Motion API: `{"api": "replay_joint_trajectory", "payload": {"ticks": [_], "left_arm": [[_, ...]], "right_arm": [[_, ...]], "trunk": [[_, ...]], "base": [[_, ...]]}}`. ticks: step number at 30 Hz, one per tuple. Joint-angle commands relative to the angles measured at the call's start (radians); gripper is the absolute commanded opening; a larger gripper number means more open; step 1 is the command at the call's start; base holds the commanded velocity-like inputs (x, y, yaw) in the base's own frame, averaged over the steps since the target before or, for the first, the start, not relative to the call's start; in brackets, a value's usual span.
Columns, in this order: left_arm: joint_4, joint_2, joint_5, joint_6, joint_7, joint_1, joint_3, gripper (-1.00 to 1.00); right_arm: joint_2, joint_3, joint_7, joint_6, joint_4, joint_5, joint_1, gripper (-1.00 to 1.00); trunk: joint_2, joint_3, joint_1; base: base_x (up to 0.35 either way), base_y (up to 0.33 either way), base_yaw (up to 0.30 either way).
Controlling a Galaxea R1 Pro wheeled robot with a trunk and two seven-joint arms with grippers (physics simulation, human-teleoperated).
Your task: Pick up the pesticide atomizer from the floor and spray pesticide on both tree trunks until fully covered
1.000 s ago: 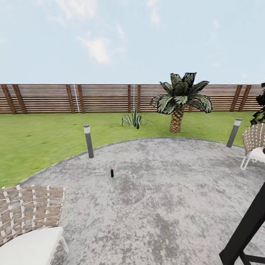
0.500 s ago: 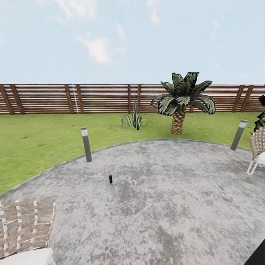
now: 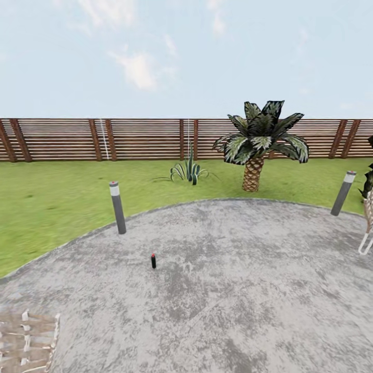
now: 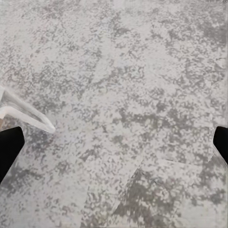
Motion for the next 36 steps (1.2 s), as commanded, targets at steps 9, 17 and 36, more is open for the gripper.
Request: {"api": "replay_joint_trajectory", "payload": {"ticks": [9,17,36], "left_arm": [[0.001,-0.001,0.008,-0.004,-0.003,-0.001,0.003,1.00],[0.001,-0.001,0.008,-0.004,-0.003,-0.001,0.003,1.00],[0.001,-0.001,0.008,-0.004,-0.003,-0.001,0.003,1.00]], "right_arm": [[0.000,0.001,-0.002,-0.003,0.000,0.000,-0.001,1.00],[0.000,0.001,-0.002,-0.002,0.000,0.000,-0.001,1.00],[0.000,0.001,-0.002,-0.001,0.000,0.000,-0.001,1.00]], "trunk": [[0.000,-0.001,0.001],[0.000,-0.001,0.001],[0.000,-0.001,0.001]], "base": [[0.350,0.000,0.000],[0.350,0.000,0.000],[0.350,0.000,0.000]]}}
